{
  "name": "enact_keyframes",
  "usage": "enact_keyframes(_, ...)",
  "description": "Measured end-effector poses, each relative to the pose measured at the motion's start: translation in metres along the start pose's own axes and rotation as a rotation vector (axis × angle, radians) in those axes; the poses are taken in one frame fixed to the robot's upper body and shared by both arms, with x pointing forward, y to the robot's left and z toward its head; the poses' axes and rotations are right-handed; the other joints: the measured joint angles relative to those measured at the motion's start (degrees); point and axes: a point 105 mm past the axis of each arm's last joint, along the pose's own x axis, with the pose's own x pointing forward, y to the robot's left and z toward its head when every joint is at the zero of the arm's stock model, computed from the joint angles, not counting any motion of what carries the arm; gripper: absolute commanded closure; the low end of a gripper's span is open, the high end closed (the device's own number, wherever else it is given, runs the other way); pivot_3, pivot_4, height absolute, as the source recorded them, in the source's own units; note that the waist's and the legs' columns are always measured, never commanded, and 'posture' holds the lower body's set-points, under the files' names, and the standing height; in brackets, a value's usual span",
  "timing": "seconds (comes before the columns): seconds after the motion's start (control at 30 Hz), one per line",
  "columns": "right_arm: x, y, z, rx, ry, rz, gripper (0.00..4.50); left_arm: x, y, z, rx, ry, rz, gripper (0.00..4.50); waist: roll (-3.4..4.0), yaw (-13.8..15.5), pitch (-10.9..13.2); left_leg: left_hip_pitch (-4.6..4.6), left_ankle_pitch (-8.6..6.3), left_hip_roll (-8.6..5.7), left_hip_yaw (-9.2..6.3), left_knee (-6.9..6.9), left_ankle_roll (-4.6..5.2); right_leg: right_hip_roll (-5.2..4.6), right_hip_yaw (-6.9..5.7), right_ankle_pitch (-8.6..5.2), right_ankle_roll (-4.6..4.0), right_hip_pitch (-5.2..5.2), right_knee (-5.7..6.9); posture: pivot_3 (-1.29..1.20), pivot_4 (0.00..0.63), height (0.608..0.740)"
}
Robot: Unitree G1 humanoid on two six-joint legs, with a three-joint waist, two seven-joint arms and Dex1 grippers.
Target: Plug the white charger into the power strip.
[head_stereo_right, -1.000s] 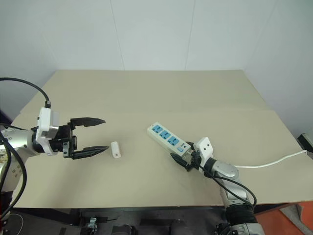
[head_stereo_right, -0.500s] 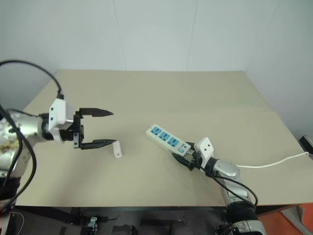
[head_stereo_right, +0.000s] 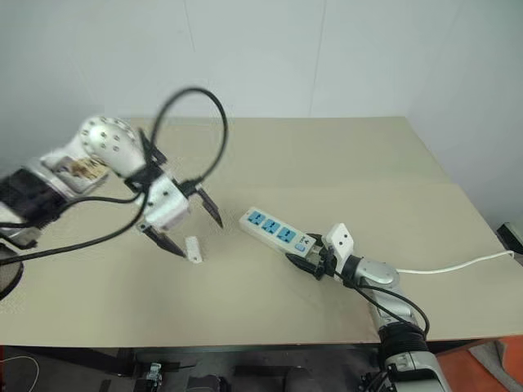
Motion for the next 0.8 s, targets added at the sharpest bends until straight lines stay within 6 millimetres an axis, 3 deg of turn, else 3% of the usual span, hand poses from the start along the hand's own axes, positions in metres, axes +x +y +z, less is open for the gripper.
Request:
enact_keyframes(0.3,-0.002,0.000,0.000,-0.005,0.005,-0.005,1.08,0.024,-0.006,-0.016,0.162,0.081,-0.215,0.00,-0.01,0.24,0.01,-0.04,-0.01,-0.02,0.00,0.03,0.01,-0.01,0.01,0.00,0.00,-0.01,-0.05,0.00,0.150,0.740)
enact_keyframes(0.8,-0.004,0.001,0.001,-0.009,0.011,-0.018,1.08,0.034,-0.005,-0.032,0.299,0.169,-0.312,0.00,-0.02,0.30,0.01,-0.06,-0.01,-0.03,0.00,0.05,0.02,-0.01,0.02,0.00,-0.01,0.01,-0.05,0.00,0.150,0.740)
